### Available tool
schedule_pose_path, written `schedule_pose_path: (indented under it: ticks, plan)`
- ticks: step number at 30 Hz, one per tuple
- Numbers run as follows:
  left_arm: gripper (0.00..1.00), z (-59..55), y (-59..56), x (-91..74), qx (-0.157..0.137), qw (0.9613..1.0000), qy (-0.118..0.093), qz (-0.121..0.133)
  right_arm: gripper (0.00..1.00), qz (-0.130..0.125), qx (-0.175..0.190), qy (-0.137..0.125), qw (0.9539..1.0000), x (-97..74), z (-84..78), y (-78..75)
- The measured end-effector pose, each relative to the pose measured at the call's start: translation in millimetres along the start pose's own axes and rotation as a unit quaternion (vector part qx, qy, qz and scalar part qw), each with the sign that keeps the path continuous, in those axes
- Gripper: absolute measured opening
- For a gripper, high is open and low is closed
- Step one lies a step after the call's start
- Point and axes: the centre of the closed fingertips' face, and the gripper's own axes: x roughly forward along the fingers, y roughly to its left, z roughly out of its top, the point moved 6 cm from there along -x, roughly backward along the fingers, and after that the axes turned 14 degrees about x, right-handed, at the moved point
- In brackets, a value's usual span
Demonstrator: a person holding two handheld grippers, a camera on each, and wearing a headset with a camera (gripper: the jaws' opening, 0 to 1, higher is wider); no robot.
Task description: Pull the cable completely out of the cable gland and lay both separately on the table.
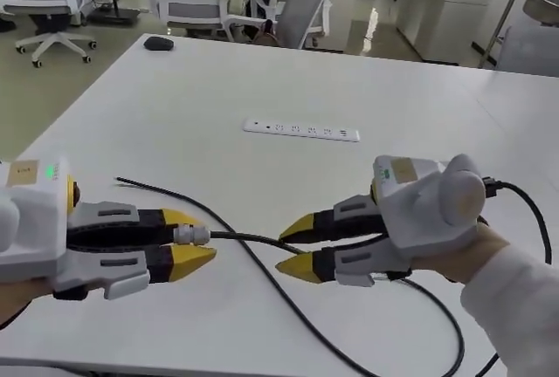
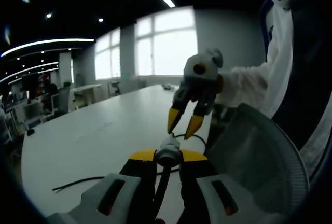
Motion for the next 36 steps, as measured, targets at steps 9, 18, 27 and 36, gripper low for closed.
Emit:
schedule_pose_path:
  ticks: [9,18,27,36]
  plan:
    - [0.18,0.2,-1.0,0.3,0.002,1.0000,-0.002,-0.005,0.18,0.030,-0.048,-0.024,0.9981,13.7,33.4,10.3]
    - [0.18,1.9,-1.6,-0.4,0.003,1.0000,-0.006,-0.005,0.10,0.050,-0.062,-0.019,0.9966,35.1,36.2,18.4]
    - [0.18,2.2,-2.6,-0.7,0.004,0.9999,-0.005,-0.007,0.04,0.046,-0.069,-0.024,0.9962,34.8,36.6,16.6]
    - [0.18,0.9,-3.5,-0.9,0.004,0.9999,-0.001,-0.010,0.04,0.046,-0.069,-0.022,0.9963,35.8,34.1,18.5]
